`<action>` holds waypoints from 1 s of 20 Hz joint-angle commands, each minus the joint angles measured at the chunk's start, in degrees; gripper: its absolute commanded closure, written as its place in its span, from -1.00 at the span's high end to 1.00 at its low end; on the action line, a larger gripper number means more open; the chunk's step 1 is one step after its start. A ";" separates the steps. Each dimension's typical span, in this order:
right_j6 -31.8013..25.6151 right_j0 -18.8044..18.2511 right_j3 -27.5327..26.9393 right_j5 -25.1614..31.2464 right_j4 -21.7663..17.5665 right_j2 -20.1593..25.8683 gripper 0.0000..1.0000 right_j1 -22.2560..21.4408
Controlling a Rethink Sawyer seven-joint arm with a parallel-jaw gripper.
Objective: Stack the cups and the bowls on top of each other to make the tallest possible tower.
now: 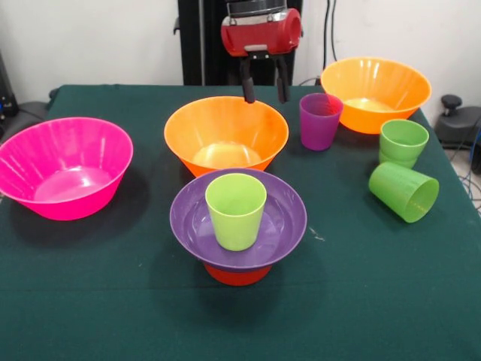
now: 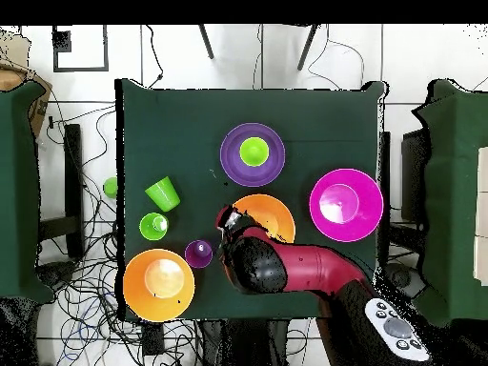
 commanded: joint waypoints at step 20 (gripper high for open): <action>7.73 8.51 -4.90 10.38 3.90 -4.06 1.00 1.07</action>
